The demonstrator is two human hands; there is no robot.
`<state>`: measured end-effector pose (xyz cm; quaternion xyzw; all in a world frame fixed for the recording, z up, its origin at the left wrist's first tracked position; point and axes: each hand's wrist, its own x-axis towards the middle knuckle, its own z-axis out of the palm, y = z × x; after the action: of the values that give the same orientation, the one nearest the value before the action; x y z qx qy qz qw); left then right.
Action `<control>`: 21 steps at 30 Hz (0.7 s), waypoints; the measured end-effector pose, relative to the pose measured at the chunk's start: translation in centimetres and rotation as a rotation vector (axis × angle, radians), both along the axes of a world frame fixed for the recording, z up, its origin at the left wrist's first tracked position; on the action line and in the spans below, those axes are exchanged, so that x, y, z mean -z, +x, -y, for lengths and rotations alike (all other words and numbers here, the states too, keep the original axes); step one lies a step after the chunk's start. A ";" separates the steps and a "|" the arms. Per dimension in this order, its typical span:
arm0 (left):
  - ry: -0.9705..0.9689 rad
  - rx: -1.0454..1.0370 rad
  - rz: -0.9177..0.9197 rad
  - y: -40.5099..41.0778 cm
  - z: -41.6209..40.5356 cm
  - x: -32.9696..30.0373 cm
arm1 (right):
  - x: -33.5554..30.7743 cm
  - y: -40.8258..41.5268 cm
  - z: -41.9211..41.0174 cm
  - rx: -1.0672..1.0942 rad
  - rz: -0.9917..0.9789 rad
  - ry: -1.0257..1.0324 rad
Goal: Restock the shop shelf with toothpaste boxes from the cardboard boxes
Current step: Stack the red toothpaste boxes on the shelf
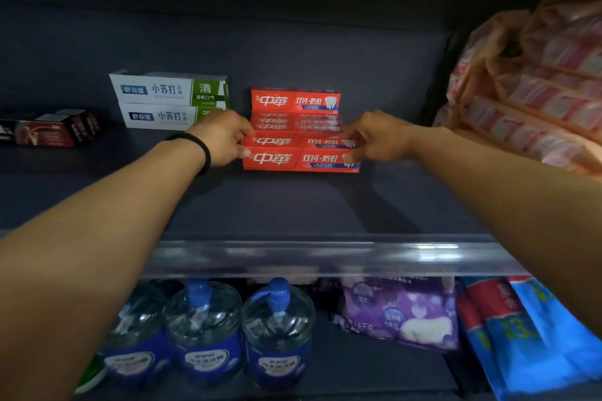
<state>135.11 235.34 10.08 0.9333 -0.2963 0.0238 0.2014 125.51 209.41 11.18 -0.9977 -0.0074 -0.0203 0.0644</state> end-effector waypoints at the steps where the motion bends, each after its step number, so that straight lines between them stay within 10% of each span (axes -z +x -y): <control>1: 0.005 -0.010 0.006 0.3 0.2 0.0 | 0.1 0.4 0.2 0.006 0.012 0.001; 21: 0.113 0.007 0.303 3.0 2.4 1.6 | 2.0 3.2 1.5 0.005 0.186 -0.241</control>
<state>138.08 232.98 8.48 0.9278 -0.3275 0.1469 0.1016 128.71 207.90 9.20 -0.9920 -0.0134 -0.1119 -0.0570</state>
